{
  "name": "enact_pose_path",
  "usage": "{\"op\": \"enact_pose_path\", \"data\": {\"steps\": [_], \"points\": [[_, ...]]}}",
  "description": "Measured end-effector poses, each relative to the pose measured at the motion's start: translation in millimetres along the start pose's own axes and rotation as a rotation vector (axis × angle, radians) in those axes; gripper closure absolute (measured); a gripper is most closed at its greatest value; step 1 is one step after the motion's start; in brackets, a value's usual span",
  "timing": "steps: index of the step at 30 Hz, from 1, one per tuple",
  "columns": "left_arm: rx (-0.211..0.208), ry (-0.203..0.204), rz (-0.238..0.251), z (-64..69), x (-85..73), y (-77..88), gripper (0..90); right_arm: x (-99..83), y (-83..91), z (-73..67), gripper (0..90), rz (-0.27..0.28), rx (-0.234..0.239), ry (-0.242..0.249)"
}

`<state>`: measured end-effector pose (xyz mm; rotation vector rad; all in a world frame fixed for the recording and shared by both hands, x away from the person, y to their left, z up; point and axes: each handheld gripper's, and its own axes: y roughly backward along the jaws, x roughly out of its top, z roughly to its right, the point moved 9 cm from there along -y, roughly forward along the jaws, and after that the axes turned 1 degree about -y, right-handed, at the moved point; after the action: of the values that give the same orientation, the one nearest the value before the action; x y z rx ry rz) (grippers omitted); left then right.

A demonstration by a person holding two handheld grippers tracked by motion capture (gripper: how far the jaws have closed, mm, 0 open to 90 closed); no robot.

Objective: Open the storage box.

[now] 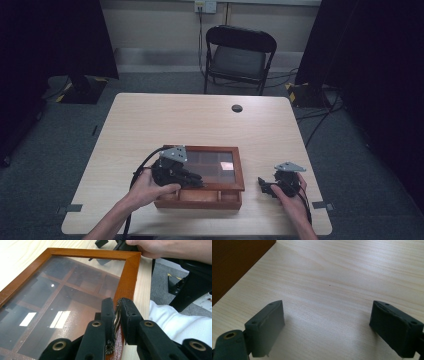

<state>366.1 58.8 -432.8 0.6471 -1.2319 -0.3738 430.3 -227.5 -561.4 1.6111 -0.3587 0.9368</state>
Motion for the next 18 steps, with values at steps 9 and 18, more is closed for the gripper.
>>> {"op": "enact_pose_path", "data": {"steps": [9, 18], "points": [[0.015, -0.008, 0.004, -1.0, 7.4, 6.0, 81.1, 0.0, 0.0, 0.0, 11.1, 0.0, 0.0, 0.0], [0.009, -0.017, -0.006, -2.3, 8.7, 7.0, 81.2, -0.1, 0.0, 0.2, 11.1, -0.001, 0.0, 0.002]]}}
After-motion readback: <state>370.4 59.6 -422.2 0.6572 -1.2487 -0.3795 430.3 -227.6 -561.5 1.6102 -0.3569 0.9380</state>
